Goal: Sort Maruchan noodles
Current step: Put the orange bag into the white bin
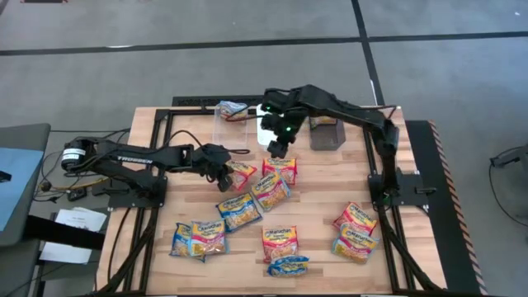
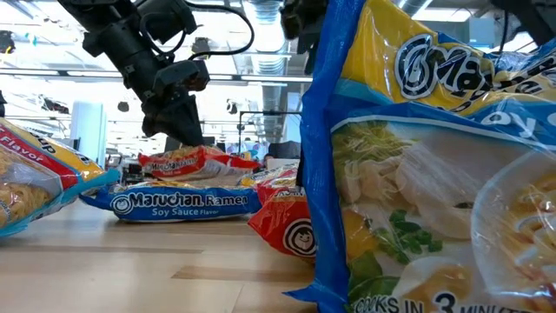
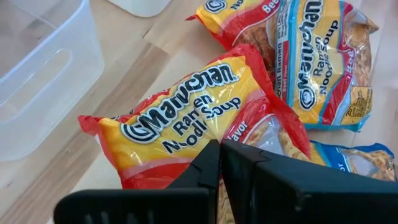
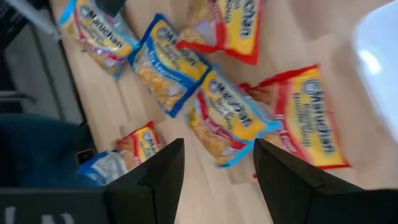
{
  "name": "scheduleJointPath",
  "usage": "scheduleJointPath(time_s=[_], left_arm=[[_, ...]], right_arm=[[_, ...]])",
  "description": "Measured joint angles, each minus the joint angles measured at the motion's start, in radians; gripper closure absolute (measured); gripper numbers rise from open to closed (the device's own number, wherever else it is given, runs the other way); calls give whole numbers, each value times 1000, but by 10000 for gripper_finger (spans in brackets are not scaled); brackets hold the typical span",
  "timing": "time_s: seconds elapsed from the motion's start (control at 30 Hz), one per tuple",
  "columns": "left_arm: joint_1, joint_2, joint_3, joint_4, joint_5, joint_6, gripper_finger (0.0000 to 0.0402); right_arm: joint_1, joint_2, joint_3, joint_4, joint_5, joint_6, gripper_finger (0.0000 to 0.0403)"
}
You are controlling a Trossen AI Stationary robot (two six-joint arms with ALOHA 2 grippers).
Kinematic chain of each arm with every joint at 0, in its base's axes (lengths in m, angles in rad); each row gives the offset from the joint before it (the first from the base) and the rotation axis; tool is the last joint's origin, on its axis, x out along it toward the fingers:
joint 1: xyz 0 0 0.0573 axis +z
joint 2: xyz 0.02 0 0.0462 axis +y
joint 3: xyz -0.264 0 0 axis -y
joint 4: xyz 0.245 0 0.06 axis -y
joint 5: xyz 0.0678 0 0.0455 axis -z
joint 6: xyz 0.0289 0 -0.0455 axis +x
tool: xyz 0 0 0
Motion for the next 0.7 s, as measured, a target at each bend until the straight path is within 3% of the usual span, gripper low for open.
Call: scheduleJointPath(time_s=[0.5,0.7], left_arm=[[0,-9,5,-20,4,7,401],[0,-73,96,-193,-67,57,401]], right_arm=[[-41,108,1,64,-29,-28,186],[-18,126,1,112,-29,-28,186]])
